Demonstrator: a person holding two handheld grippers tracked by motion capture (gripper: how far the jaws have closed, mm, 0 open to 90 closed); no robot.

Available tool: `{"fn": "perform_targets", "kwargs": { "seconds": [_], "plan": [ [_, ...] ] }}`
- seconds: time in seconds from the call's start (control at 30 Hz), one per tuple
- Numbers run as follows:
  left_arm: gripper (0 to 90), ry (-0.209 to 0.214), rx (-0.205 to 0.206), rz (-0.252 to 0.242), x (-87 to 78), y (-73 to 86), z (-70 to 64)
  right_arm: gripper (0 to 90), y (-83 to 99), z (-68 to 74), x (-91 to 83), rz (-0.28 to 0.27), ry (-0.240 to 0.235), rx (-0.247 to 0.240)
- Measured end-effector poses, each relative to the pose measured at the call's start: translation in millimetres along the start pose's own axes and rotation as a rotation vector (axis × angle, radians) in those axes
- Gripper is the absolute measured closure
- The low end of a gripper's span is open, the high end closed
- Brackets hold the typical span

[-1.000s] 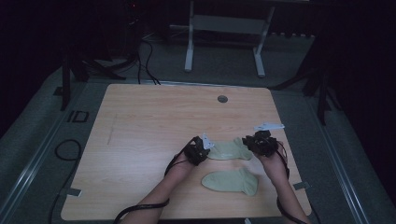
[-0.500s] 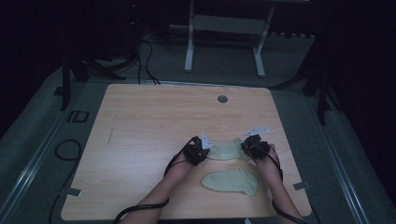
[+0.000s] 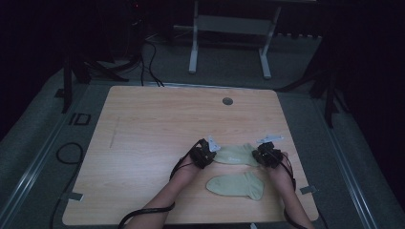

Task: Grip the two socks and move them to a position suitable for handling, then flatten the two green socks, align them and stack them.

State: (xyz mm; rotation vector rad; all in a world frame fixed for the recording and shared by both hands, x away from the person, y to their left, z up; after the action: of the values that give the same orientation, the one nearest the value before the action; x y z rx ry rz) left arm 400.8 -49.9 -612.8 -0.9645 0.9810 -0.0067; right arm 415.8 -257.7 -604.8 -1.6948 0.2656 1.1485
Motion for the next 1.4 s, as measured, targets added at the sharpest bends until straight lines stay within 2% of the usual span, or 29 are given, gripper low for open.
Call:
{"fn": "perform_targets", "kwargs": {
  "seconds": [0.1, 0.27, 0.37, 0.5, 0.57, 0.6, 0.77, 0.9, 0.97, 1.13, 1.17, 1.23, 1.27, 1.4],
  "plan": [
    [88.9, 0.006, 0.009, 0.002, -2.7, 2.1, -1.7, 86.0, 1.5, 2.3, -1.0, 0.0, -0.001, 0.002],
    [88.3, 0.007, -0.006, 0.012, -3.4, 2.6, 0.0, 85.0, -0.6, 4.7, 0.8, -0.004, -0.002, -0.005],
    [84.4, 0.007, -0.017, 0.015, -4.5, 2.6, 0.4, 81.8, -1.4, 5.0, 1.1, -0.011, -0.008, 0.005],
    [59.7, 0.066, -0.062, 0.016, -7.1, 2.9, -2.2, 72.2, -3.0, 5.4, -2.4, -0.027, -0.025, 0.019],
    [50.7, 0.05, -0.061, 0.01, -7.5, 1.8, -2.8, 70.4, -5.0, 5.1, -4.8, -0.035, -0.033, 0.021],
    [46.5, 0.055, -0.072, 0.004, -8.4, 0.9, -2.9, 69.3, -6.2, 5.4, -6.2, -0.039, -0.039, 0.018],
    [44.2, 0.075, -0.087, -0.018, -17.5, -2.9, -2.6, 60.5, -10.7, 10.9, -13.6, -0.045, -0.067, 0.0],
    [44.2, 0.068, -0.086, -0.006, -20.9, -4.0, -2.0, 59.3, -13.0, 13.0, -20.3, -0.064, -0.072, -0.002],
    [43.5, 0.093, -0.106, -0.018, -28.9, -7.9, -4.5, 59.2, -12.6, 14.6, -23.6, -0.07, -0.081, 0.001],
    [40.8, 0.101, -0.105, -0.027, -36.8, -8.6, -6.6, 58.0, -10.4, 18.7, -30.2, -0.078, -0.094, -0.014],
    [40.8, 0.122, -0.109, -0.036, -45.1, -7.9, -9.2, 57.3, -8.9, 21.1, -33.5, -0.08, -0.098, -0.022],
    [40.3, 0.129, -0.106, -0.043, -54.0, -5.2, -12.7, 55.6, -3.4, 29.5, -43.5, -0.085, -0.125, -0.04],
    [40.4, 0.139, -0.104, -0.039, -58.0, -2.9, -15.4, 55.5, -0.5, 32.4, -47.1, -0.083, -0.122, -0.053],
    [41.5, 0.157, -0.07, -0.018, -70.2, 8.7, -28.1, 56.4, 13.7, 42.3, -58.9, -0.075, -0.128, -0.089]
  ]
}}
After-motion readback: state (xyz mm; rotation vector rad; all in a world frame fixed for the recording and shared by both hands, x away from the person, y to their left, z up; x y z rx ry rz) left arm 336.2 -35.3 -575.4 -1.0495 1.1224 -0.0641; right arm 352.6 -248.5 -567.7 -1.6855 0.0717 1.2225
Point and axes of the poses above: each handheld gripper's, and its own axes: x roughly forward along the jaws, y roughly out of its underside, z roughly to its left, the point moved 7 cm from there along x, roughly forward along the jaws, and after that the axes turned 5 degrees about -y, right-handed, at the moved point
